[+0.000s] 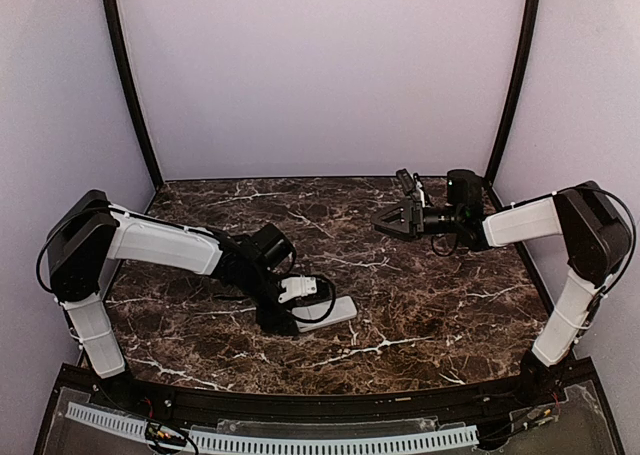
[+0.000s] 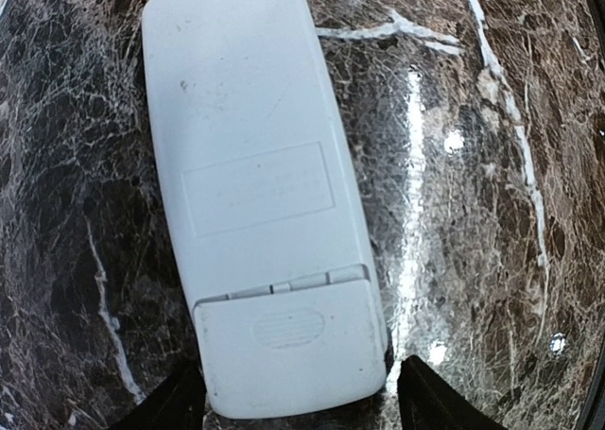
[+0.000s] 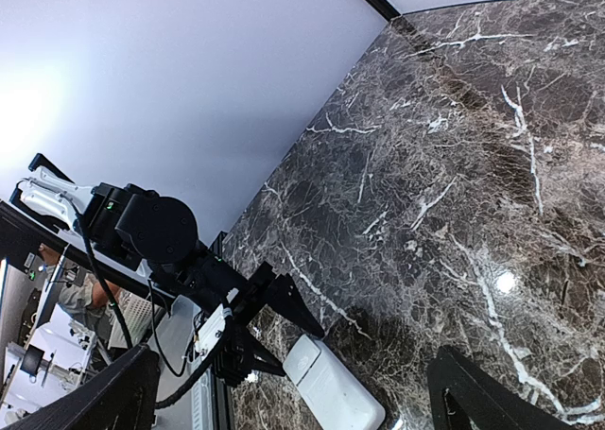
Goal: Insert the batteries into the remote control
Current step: Load the battery cover onto the remote control, then adjust the remote control at the center of the board.
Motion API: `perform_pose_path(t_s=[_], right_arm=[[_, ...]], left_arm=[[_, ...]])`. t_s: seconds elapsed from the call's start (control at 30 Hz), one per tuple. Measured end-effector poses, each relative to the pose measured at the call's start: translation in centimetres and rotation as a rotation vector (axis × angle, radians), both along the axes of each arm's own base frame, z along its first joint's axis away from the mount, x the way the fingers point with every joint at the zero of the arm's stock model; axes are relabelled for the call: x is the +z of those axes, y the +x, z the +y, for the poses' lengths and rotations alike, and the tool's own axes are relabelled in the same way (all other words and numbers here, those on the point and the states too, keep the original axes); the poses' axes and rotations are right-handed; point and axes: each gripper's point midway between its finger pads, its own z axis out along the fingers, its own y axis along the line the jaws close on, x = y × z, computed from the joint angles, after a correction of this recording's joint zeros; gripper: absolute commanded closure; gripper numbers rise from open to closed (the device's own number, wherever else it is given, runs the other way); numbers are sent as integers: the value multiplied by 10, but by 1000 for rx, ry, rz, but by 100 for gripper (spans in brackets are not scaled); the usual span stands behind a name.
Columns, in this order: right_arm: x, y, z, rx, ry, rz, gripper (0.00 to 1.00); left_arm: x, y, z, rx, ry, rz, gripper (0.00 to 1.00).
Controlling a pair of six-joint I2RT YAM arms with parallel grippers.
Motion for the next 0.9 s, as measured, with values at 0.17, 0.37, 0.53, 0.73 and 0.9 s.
perform_pose_path(t_s=[0.17, 0.37, 0.53, 0.73, 0.9], right_arm=[[-1, 0, 0, 0, -2, -1, 2], [-7, 1, 1, 6, -46, -26, 3], [-15, 1, 5, 29, -116, -115, 5], [-28, -10, 30, 139, -179, -198, 8], [-48, -26, 58, 258, -218, -231, 12]], left_arm=[[0, 0, 0, 3, -1, 4, 16], [19, 2, -1, 22, -48, -34, 2], [62, 10, 4, 78, -169, -109, 2], [102, 39, 22, 276, -310, -156, 1], [114, 61, 39, 518, -368, -164, 1]])
